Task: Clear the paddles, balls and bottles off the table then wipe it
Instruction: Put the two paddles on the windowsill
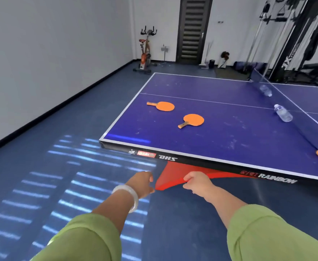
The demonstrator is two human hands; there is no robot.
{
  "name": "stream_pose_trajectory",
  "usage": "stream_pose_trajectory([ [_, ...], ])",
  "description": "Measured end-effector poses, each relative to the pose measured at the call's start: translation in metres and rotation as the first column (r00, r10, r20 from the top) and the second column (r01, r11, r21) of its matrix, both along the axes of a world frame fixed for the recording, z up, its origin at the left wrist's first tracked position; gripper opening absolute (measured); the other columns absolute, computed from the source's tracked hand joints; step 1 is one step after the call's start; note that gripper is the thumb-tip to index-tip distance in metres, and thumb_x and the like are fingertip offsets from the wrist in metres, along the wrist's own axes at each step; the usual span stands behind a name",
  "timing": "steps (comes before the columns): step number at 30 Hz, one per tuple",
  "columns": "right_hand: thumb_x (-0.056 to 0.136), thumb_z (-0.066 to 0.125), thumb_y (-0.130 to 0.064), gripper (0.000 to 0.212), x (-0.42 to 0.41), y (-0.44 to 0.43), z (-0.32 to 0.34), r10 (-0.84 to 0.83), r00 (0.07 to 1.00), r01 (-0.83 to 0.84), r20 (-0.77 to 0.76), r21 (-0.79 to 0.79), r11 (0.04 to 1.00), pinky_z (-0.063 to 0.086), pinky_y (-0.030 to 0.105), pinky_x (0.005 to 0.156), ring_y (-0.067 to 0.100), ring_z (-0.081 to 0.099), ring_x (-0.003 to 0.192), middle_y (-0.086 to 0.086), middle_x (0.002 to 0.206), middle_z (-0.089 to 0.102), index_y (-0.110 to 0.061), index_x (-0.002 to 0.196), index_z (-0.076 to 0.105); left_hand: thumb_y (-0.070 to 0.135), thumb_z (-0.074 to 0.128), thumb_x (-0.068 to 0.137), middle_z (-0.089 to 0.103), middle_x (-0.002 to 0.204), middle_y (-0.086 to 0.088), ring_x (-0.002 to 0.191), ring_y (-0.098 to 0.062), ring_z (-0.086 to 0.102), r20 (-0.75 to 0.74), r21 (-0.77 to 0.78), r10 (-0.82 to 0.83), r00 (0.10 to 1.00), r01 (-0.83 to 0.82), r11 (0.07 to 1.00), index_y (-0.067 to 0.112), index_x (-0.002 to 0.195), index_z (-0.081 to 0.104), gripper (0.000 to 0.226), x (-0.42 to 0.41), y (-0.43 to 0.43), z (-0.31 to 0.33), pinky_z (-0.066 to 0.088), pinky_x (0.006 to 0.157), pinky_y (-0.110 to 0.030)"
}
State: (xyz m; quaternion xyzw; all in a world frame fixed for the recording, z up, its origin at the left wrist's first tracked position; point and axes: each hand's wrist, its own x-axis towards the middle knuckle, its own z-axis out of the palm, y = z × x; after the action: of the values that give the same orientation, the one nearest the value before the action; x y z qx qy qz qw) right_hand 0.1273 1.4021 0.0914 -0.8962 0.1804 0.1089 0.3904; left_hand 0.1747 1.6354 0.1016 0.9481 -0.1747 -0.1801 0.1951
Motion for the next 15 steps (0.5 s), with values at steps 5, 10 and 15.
stream_pose_trajectory([
  [5,0.084,0.072,-0.017,0.021,0.035,-0.029,-0.012,-0.017,1.0,0.018,-0.013,0.044,0.999,0.051,0.036,0.097,0.019,0.059,0.109,-0.003,0.109,0.057,-0.02,0.103,0.063,0.023,0.067,0.087,0.056,0.125,-0.006,0.114,-0.021,0.055,0.008,-0.006,0.037,0.999,-0.037,0.999,0.013,0.12,0.057,0.035,0.03,-0.031,-0.004,0.043,0.097,-0.03],
  [10,0.086,0.07,-0.019,0.023,0.088,-0.024,-0.016,-0.024,1.0,0.025,-0.014,0.072,0.997,0.053,0.034,0.092,0.017,0.06,0.101,-0.004,0.104,0.058,-0.015,0.108,0.065,0.023,0.067,0.089,0.052,0.128,-0.005,0.119,-0.021,0.052,0.002,-0.015,0.063,0.998,-0.063,0.998,0.015,0.124,0.056,0.037,0.078,-0.024,-0.01,0.04,0.1,-0.029],
  [15,0.087,0.068,-0.018,0.021,0.159,-0.007,-0.02,-0.067,0.998,0.068,-0.019,0.068,0.995,0.053,0.035,0.091,0.018,0.061,0.098,-0.002,0.1,0.059,-0.013,0.108,0.066,0.025,0.067,0.089,0.053,0.127,-0.006,0.115,-0.021,0.054,-0.02,-0.013,0.047,0.999,-0.047,0.999,0.014,0.125,0.054,0.039,0.155,-0.008,-0.017,0.042,0.099,-0.029],
])
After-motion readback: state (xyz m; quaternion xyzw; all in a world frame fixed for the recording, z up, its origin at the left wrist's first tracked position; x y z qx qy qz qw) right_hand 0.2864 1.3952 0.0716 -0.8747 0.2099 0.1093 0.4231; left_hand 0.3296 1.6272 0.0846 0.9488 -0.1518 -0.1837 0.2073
